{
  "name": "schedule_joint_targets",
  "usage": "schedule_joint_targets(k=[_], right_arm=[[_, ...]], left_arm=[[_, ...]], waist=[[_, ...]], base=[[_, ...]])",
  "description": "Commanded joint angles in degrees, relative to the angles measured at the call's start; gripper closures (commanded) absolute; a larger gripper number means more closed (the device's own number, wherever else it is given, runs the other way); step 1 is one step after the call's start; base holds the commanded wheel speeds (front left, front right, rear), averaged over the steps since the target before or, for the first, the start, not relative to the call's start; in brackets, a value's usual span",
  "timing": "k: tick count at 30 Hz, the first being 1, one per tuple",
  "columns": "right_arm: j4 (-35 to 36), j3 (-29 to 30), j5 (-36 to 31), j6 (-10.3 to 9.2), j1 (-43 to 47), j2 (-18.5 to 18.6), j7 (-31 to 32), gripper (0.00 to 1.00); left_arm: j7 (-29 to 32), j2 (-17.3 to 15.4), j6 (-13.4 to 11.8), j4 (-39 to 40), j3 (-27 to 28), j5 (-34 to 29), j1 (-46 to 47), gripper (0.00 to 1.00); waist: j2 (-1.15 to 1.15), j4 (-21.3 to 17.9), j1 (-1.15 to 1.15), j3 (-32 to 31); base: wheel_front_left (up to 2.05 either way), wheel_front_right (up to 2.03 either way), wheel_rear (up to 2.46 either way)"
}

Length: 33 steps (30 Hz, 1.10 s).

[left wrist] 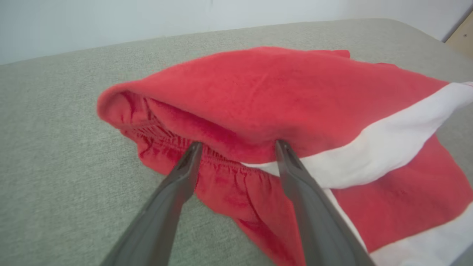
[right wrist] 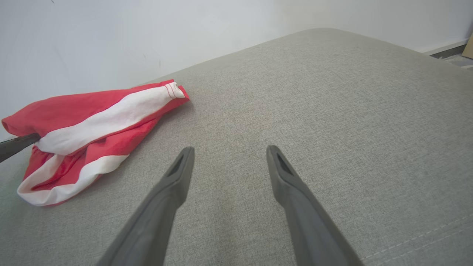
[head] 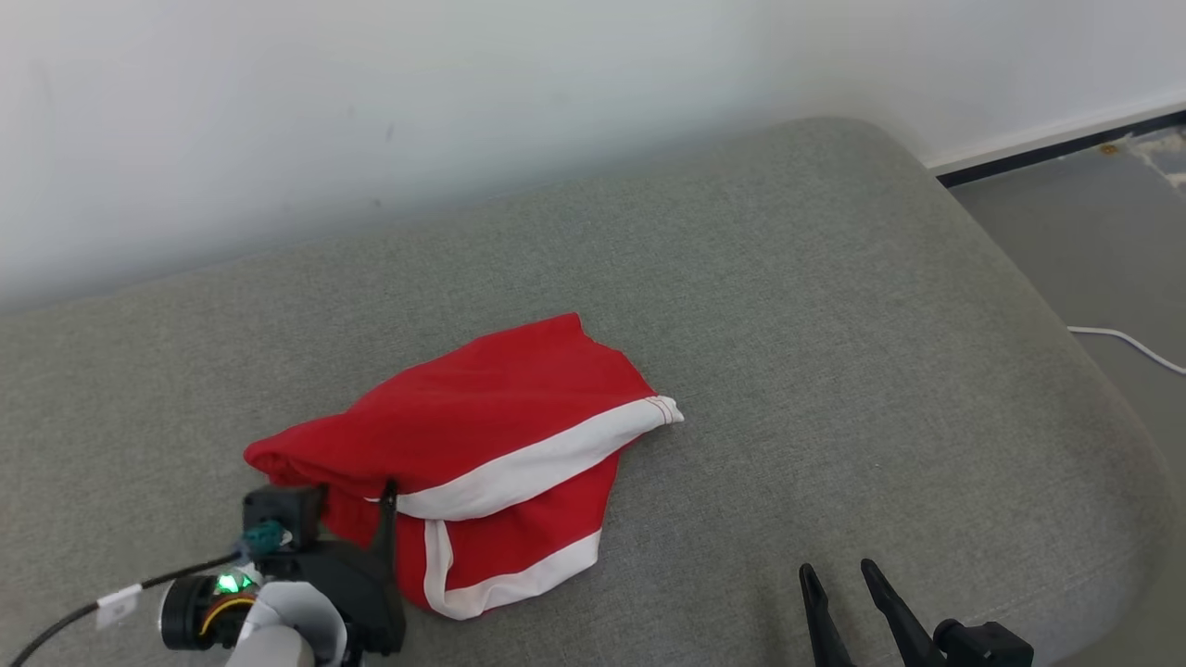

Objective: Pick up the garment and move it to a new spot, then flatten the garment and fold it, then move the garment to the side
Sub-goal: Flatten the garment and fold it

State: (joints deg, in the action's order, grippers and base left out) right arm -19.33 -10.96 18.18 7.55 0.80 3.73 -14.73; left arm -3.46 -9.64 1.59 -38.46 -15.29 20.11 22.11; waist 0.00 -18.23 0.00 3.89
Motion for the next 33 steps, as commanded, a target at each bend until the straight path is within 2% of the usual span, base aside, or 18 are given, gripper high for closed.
schedule_joint_targets(k=[1, 5, 6, 7, 8, 15, 22, 26, 33], right_arm=[[0.0, -0.2, 0.3, -0.13, -0.6, 0.0, -0.3, 0.00], [0.1, -0.2, 0.2, -0.13, -0.5, 0.2, -0.3, 0.00], [0.1, -0.3, 0.2, -0.13, -0.5, 0.2, -0.3, 0.00], [0.1, -0.3, 0.2, -0.13, -0.5, 0.2, -0.4, 0.00], [0.1, -0.3, 0.1, -0.13, -0.5, 0.3, -0.4, 0.00], [0.1, -0.7, 0.2, -0.13, -0.6, 0.5, -0.4, 0.00], [0.2, -0.1, 0.4, -0.13, -0.4, 0.4, -0.5, 0.00], [0.5, 0.7, 0.3, -0.13, 0.2, 0.2, -0.5, 0.00], [0.7, 1.2, 0.0, -0.13, 0.4, -0.1, -0.5, 0.00]], left_arm=[[0.0, 0.0, 0.0, -0.6, 0.8, 0.9, 1.3, 0.00], [-0.9, 0.6, 0.1, -1.3, 2.0, 2.7, 3.1, 0.00], [-1.0, 0.8, 0.4, -1.4, 2.1, 3.0, 3.5, 0.05], [-1.3, 0.8, 0.7, -1.5, 2.2, 3.1, 4.0, 0.78], [-1.5, 0.9, 1.0, -1.5, 2.3, 3.5, 4.6, 1.00], [-2.2, 2.4, 1.0, -0.9, 3.2, 5.6, 8.0, 1.00], [-2.7, 3.5, 0.3, 4.6, 3.0, 6.2, 8.4, 1.00], [0.3, 3.3, -1.5, 13.8, 2.6, 6.7, 4.4, 1.00], [9.3, 3.1, -2.6, 32.2, 1.4, 10.9, -6.7, 1.00]], waist=[[0.00, -0.5, 0.00, 0.5], [0.00, -0.8, 0.00, 0.7], [0.00, -0.8, 0.00, 0.8], [0.00, -0.8, 0.00, 0.8], [0.00, -0.9, 0.00, 0.9], [0.00, -1.1, 0.00, 1.0], [0.00, -0.9, 0.00, 1.4], [0.00, 0.8, 0.00, 1.6], [0.00, 3.6, 0.00, 1.5]], base=[[0.00, 0.00, 0.00], [0.00, 0.00, 0.00], [0.00, 0.00, 0.00], [0.00, 0.00, 0.00], [0.00, 0.00, 0.00], [0.00, 0.00, 0.00], [0.00, 0.00, 0.00], [0.00, 0.00, 0.00], [0.00, 0.00, 0.00]])
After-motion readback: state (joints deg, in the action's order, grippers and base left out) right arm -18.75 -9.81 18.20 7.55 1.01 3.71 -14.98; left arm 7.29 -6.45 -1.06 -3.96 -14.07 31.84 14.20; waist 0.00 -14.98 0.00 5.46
